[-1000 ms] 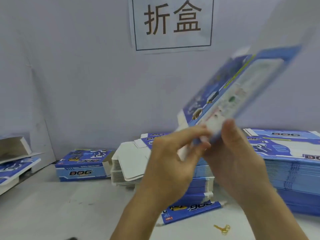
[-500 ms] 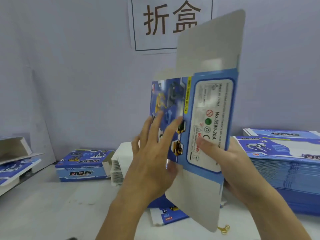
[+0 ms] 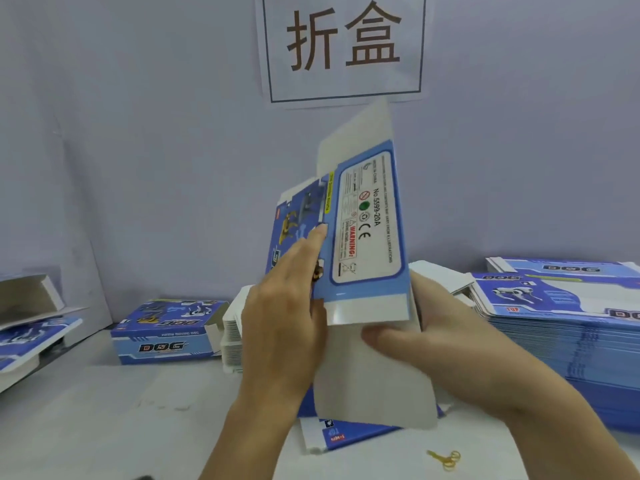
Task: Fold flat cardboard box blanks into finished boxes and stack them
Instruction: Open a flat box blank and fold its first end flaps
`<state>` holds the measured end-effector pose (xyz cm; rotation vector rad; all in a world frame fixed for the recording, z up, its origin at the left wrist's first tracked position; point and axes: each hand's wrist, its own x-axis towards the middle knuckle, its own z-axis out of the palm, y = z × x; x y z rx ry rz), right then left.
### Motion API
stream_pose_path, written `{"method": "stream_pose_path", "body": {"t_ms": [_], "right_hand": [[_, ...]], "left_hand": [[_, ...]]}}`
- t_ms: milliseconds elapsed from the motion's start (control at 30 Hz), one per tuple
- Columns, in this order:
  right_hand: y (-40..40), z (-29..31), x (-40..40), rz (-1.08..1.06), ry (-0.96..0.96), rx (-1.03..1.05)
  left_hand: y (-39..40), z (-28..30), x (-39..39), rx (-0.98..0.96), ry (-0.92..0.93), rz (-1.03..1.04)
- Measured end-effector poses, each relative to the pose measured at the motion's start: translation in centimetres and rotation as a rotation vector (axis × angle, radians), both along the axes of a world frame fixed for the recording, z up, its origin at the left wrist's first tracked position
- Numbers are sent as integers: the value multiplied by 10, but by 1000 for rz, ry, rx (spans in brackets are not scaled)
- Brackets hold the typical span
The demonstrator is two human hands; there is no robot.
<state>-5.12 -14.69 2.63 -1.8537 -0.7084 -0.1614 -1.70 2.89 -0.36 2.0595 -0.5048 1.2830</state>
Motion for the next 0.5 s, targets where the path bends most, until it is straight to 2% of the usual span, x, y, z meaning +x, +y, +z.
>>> {"method": "stream_pose_path", "body": {"t_ms": [133,233,300,367,500], "right_hand": [[-9,4,4,-178,18,-29],[-10,1,8,-224,-25,-74],[-8,-2,10,-229,-93,-128],[-7,-3,10,-229,-182,-152],[-4,0,7,-57,-275,-11]], "left_hand": [[5,5,-3,61,-41,31],[2,10,-3,107,37,-89],[1,13,-4,70,112,-156],[3,11,-3,35,139,-137],[10,8,2,-128,248,-83]]}}
